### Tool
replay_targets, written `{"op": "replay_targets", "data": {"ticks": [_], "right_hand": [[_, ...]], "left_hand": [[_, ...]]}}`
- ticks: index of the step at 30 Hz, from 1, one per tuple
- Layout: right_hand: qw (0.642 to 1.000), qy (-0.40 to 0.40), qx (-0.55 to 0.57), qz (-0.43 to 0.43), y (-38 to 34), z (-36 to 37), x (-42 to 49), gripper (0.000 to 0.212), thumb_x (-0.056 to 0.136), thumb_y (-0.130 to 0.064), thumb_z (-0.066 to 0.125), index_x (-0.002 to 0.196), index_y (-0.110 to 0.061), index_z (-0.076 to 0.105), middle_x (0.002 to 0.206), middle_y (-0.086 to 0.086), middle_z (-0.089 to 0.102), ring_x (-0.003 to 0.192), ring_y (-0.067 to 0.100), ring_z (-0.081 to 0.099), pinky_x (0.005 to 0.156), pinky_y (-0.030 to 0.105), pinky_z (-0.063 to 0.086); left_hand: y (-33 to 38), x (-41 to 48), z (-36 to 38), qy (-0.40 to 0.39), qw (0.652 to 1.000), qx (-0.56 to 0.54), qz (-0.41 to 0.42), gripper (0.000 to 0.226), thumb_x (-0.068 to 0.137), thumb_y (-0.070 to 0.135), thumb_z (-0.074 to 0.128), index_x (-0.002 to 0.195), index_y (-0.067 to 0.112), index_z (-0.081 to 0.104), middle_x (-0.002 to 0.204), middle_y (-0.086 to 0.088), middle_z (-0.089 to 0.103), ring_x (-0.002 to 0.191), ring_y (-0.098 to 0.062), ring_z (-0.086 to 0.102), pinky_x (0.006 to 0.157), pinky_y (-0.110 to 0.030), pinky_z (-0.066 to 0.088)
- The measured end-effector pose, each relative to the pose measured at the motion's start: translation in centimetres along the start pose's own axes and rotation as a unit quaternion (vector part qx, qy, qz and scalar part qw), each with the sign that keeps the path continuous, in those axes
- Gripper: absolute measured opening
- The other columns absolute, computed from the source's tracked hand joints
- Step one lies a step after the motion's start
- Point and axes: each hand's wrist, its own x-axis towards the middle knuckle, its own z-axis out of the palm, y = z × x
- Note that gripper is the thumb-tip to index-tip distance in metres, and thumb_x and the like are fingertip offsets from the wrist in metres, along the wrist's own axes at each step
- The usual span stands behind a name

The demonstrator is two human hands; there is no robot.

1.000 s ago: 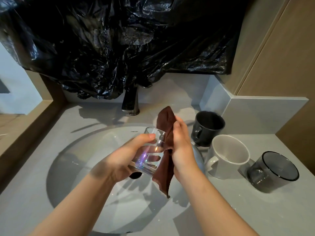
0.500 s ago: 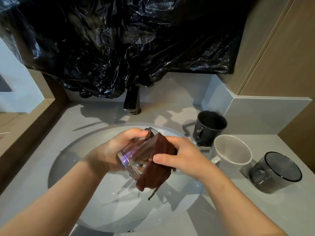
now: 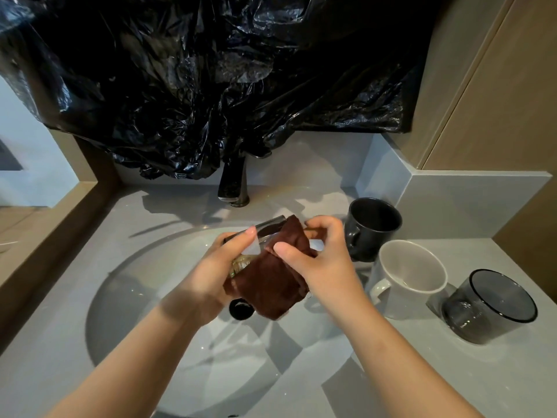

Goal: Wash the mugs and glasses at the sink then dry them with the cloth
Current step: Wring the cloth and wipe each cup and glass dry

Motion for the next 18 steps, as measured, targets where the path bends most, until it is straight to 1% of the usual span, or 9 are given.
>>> {"op": "replay_targets", "data": {"ticks": [2,5,7,8,10,11,13,15,18], "right_hand": [[1.0,0.004,-0.005,-0.006,0.1,-0.1,0.0,0.029,0.078,-0.025,0.074,0.09,-0.031,0.048,0.092,-0.011,0.059,0.083,0.003,0.058,0.076,0.021,0.049],[0.998,-0.063,-0.005,-0.006,0.3,0.0,-0.3,0.006,0.09,-0.028,0.06,0.085,-0.031,0.061,0.088,-0.006,0.069,0.086,0.007,0.064,0.08,0.026,0.052],[0.994,-0.106,-0.009,-0.012,0.6,-0.3,-0.5,0.016,0.091,-0.039,0.055,0.089,-0.028,0.067,0.093,-0.004,0.069,0.093,0.01,0.063,0.087,0.028,0.051],[0.992,-0.118,-0.024,-0.028,0.7,-0.5,-0.5,0.022,0.085,-0.049,0.055,0.089,-0.03,0.067,0.098,-0.007,0.068,0.098,0.009,0.061,0.091,0.027,0.049],[0.986,-0.133,-0.082,-0.066,0.7,-0.7,-0.4,0.027,0.066,-0.063,0.056,0.085,-0.045,0.065,0.109,-0.025,0.055,0.112,0.002,0.049,0.097,0.018,0.039],[0.983,-0.137,-0.102,-0.071,0.5,-0.8,-0.4,0.03,0.061,-0.064,0.059,0.085,-0.047,0.061,0.109,-0.03,0.046,0.113,-0.002,0.044,0.096,0.012,0.036],[0.984,-0.127,-0.106,-0.067,0.6,-0.9,-0.2,0.033,0.06,-0.053,0.071,0.088,-0.036,0.062,0.105,-0.026,0.046,0.105,-0.003,0.048,0.087,0.009,0.037],[0.988,-0.122,-0.08,-0.057,0.3,-0.9,-0.2,0.026,0.074,-0.029,0.077,0.095,-0.027,0.063,0.097,-0.015,0.061,0.094,0.001,0.058,0.083,0.015,0.044],[0.995,-0.095,0.013,-0.025,0.2,-1.0,0.1,0.028,0.086,-0.011,0.065,0.099,-0.033,0.053,0.092,-0.012,0.064,0.083,-0.009,0.06,0.078,0.009,0.045]], "left_hand": [[0.3,0.2,0.0,-0.005,1.0,-0.01,-0.01,0.042,0.08,0.041,0.063,0.111,0.013,0.058,0.094,-0.01,0.071,0.071,-0.021,0.071,0.055,-0.03,0.055],[0.6,0.5,0.2,-0.035,0.999,0.0,0.0,0.039,0.074,0.041,0.063,0.099,0.01,0.065,0.084,-0.008,0.07,0.071,-0.02,0.07,0.066,-0.031,0.052],[0.9,0.6,0.1,-0.049,0.999,-0.017,-0.007,0.031,0.078,0.039,0.059,0.08,0.011,0.073,0.077,-0.007,0.071,0.068,-0.02,0.07,0.071,-0.033,0.05],[1.0,0.6,-0.1,-0.06,0.998,-0.028,-0.014,0.033,0.081,0.038,0.056,0.073,0.012,0.075,0.075,-0.008,0.071,0.067,-0.02,0.07,0.071,-0.033,0.05],[1.1,0.7,-0.3,-0.087,0.995,-0.03,-0.029,0.039,0.083,0.039,0.053,0.075,0.011,0.077,0.08,-0.011,0.073,0.071,-0.022,0.071,0.071,-0.033,0.052],[1.2,0.6,-0.2,-0.094,0.994,-0.03,-0.038,0.039,0.081,0.04,0.054,0.079,0.01,0.078,0.083,-0.012,0.073,0.073,-0.023,0.071,0.071,-0.033,0.053],[1.3,0.5,0.0,-0.095,0.994,-0.019,-0.049,0.038,0.077,0.041,0.056,0.082,0.009,0.077,0.079,-0.01,0.073,0.065,-0.021,0.07,0.061,-0.027,0.054],[1.5,0.4,0.3,-0.08,0.995,-0.011,-0.054,0.04,0.074,0.041,0.059,0.092,0.007,0.071,0.07,-0.009,0.071,0.053,-0.019,0.067,0.046,-0.02,0.05],[1.6,0.9,-0.1,-0.043,0.997,-0.03,-0.055,0.055,0.066,0.045,0.067,0.107,0.008,0.064,0.078,-0.009,0.07,0.06,-0.019,0.066,0.05,-0.025,0.05]]}}
